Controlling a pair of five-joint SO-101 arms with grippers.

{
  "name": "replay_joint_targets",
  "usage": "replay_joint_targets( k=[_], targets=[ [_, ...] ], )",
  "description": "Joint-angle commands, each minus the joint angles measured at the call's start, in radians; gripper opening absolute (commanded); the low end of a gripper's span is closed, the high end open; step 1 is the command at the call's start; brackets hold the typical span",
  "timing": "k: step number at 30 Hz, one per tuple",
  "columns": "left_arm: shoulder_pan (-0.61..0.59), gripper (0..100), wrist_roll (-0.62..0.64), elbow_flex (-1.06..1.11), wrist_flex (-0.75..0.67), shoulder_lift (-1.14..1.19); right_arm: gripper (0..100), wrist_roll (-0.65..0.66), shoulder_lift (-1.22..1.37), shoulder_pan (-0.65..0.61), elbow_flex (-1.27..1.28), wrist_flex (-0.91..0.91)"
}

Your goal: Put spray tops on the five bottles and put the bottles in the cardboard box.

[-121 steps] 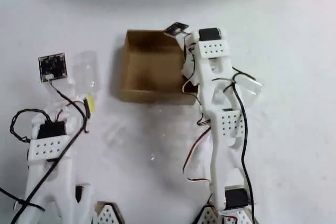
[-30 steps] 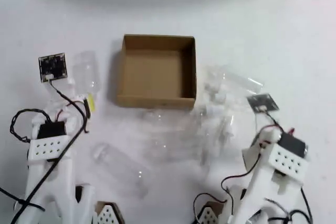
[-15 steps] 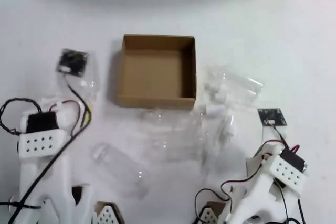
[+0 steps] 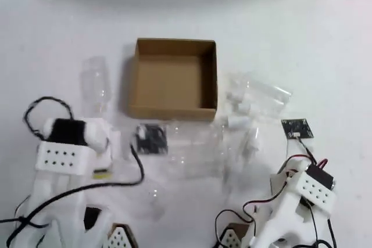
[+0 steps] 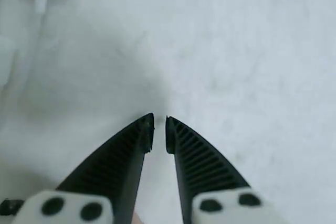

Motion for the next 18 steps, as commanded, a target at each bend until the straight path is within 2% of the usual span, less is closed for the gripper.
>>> replay_joint_targets(
  k=[1, 6, 8, 11, 18],
  targets=[
    [0.185, 16, -0.028, -0.063, 0.115, -0.071, 1.6, -0.005, -0.008, -0.008, -0.005, -0.022],
    [0.346, 26, -0.031, 0.003, 0.146, -0.199, 1.6, -0.005, -0.008, -0.008, -0.005, -0.022],
    [0.401, 26, -0.025, 0.051, 0.115, -0.236, 1.6, -0.003, -0.008, -0.010, -0.005, -0.022],
    [0.440, 26, -0.023, 0.129, 0.032, -0.271, 1.6, -0.003, -0.008, -0.010, -0.005, -0.022],
    [0.444, 28, 0.018, 0.342, -0.221, -0.286, 1.6, -0.003, -0.008, -0.010, -0.005, -0.024]
  ],
)
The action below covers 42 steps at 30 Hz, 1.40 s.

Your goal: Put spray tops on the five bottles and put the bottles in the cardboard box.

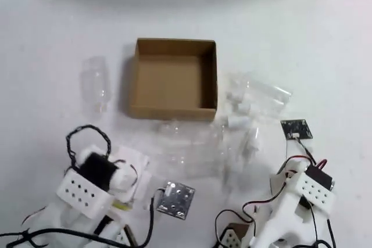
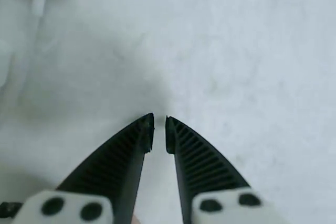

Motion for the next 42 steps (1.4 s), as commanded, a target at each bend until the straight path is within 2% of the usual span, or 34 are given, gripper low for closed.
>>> replay_joint_targets(
  k=[1, 6, 12, 25, 39, 42],
  targets=[
    [0.016, 30, 0.034, 0.075, -0.140, -0.024, 1.6, -0.003, -0.008, -0.010, -0.009, -0.012],
    [0.022, 31, 0.055, 0.084, -0.189, -0.019, 1.6, -0.005, -0.008, -0.045, -0.009, -0.012],
    [0.140, 31, 0.114, 0.178, -0.275, -0.022, 1.6, -0.005, -0.008, -0.047, -0.009, -0.012],
    [0.122, 31, 0.091, 0.288, -0.434, -0.015, 1.6, -0.005, -0.008, -0.044, -0.008, -0.012],
    [0.097, 30, 0.132, 0.318, -0.463, -0.015, 1.6, -0.005, -0.008, -0.039, -0.005, -0.012],
    [0.093, 27, 0.129, 0.321, -0.463, -0.015, 1.6, -0.005, -0.008, -0.039, -0.005, -0.012]
  ],
)
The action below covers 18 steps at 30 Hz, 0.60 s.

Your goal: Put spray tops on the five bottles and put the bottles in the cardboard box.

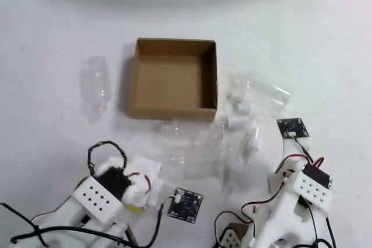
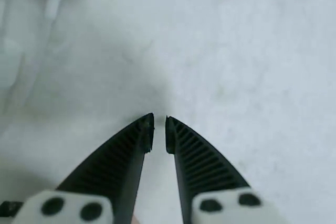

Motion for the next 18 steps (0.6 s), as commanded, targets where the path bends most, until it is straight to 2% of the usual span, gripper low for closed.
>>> replay_joint_targets(
  k=[1, 9, 14, 18],
  targets=[
    [-0.015, 26, 0.015, -0.005, -0.020, -0.010, 1.6, -0.006, -0.008, -0.004, -0.005, -0.012],
    [-0.016, 24, 0.018, -0.002, -0.008, -0.010, 1.6, -0.006, -0.008, -0.002, -0.005, -0.012],
    [-0.008, 14, 0.018, -0.003, -0.011, -0.010, 1.6, -0.006, -0.008, -0.002, -0.003, -0.012],
    [-0.008, 2, 0.026, -0.008, -0.011, -0.012, 1.6, -0.006, -0.008, -0.002, -0.003, -0.012]
  ],
)
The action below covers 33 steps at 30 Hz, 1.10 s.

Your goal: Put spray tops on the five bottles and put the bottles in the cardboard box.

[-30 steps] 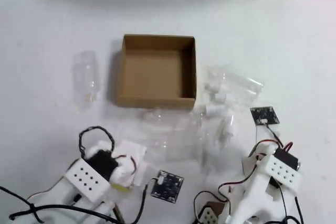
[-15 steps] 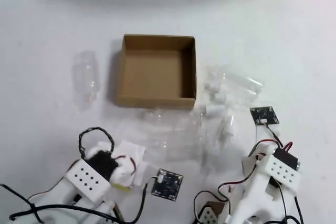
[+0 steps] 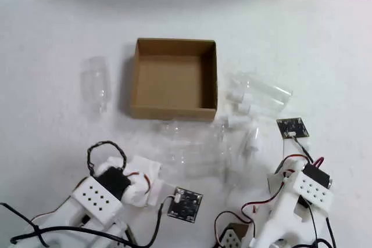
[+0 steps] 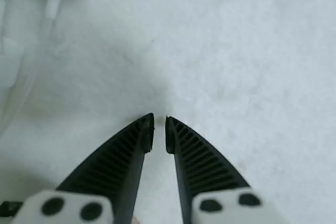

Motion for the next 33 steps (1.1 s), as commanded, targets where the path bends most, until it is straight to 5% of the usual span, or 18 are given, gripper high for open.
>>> replay_joint_targets(
  k=[1, 10, 18, 24, 33],
  targets=[
    [-0.002, 2, 0.051, -0.011, -0.011, -0.012, 1.6, -0.006, -0.008, -0.002, -0.003, -0.012],
    [-0.016, 2, 0.473, -0.046, -0.003, -0.019, 1.6, -0.006, -0.008, -0.004, -0.003, -0.013],
    [-0.309, 2, 0.888, -0.167, -0.043, -0.019, 1.6, -0.006, -0.008, -0.004, -0.003, -0.013],
    [-0.441, 4, 0.982, -0.109, -0.130, -0.012, 1.6, -0.006, -0.008, -0.004, -0.003, -0.013],
    [-0.504, 23, 0.976, -0.129, -0.040, -0.010, 1.6, -0.006, -0.008, -0.004, -0.003, -0.013]
  ],
)
